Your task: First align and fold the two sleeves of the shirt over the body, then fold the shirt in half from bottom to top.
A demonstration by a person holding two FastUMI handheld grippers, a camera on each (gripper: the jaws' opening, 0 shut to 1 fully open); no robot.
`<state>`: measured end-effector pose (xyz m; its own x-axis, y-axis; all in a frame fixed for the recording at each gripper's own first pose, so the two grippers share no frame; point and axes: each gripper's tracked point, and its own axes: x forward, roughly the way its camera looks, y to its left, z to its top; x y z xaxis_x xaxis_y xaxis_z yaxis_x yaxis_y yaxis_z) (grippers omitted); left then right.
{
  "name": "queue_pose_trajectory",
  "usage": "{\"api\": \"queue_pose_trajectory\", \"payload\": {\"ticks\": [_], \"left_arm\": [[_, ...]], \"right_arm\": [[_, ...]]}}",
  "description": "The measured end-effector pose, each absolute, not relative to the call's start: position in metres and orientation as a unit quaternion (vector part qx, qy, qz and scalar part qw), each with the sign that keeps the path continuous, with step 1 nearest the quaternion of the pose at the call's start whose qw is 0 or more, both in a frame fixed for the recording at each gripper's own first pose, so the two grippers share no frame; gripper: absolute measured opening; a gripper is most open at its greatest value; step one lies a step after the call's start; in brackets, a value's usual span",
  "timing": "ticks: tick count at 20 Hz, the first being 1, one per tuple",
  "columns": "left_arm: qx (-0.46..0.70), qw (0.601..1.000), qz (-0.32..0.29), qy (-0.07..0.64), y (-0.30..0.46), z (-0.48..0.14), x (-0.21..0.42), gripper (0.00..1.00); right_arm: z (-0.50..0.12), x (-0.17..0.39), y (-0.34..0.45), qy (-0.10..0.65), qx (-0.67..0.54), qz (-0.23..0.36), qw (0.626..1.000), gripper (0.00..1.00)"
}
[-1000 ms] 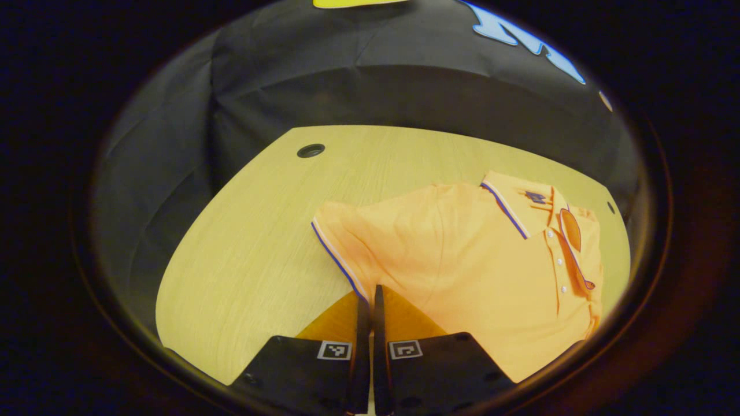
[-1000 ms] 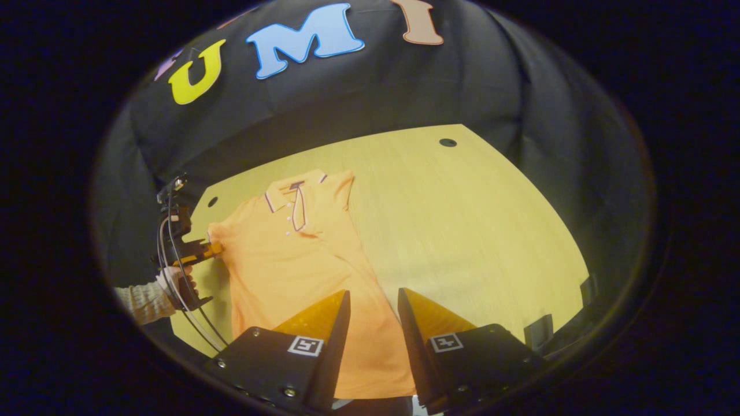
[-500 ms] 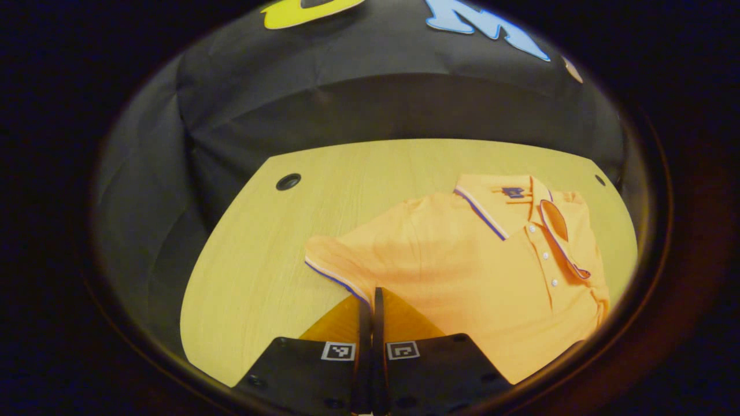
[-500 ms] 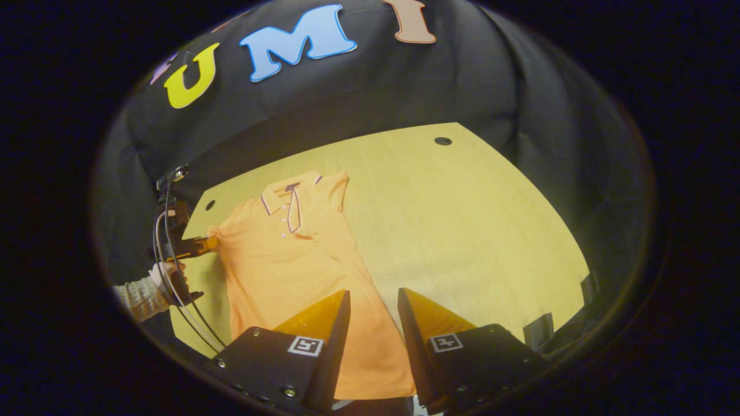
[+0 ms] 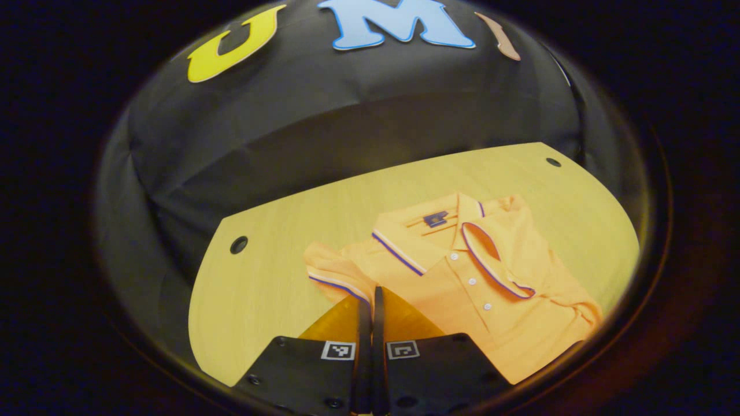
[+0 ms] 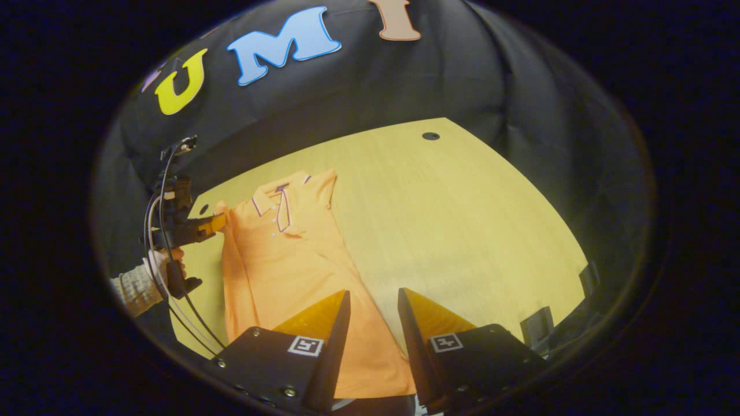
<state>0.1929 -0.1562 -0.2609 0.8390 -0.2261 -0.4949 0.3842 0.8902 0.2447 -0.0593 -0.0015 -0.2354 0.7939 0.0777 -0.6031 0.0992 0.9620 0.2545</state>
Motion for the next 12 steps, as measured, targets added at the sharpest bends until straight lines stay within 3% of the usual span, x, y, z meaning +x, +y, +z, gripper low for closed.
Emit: {"api": "queue_pose_trajectory", "payload": {"ticks": [5, 12], "left_arm": [[0.211, 0.925, -0.221, 0.225, -0.212, -0.273, 0.168, 0.06], [0.201, 0.916, -0.243, 0.248, -0.234, -0.285, 0.153, 0.07]], "right_arm": [[-0.238, -0.061, -0.006, 0.322, 0.15, -0.013, 0.935, 0.52], [-0.245, -0.064, -0.007, 0.326, 0.158, -0.019, 0.932, 0.52]]}}
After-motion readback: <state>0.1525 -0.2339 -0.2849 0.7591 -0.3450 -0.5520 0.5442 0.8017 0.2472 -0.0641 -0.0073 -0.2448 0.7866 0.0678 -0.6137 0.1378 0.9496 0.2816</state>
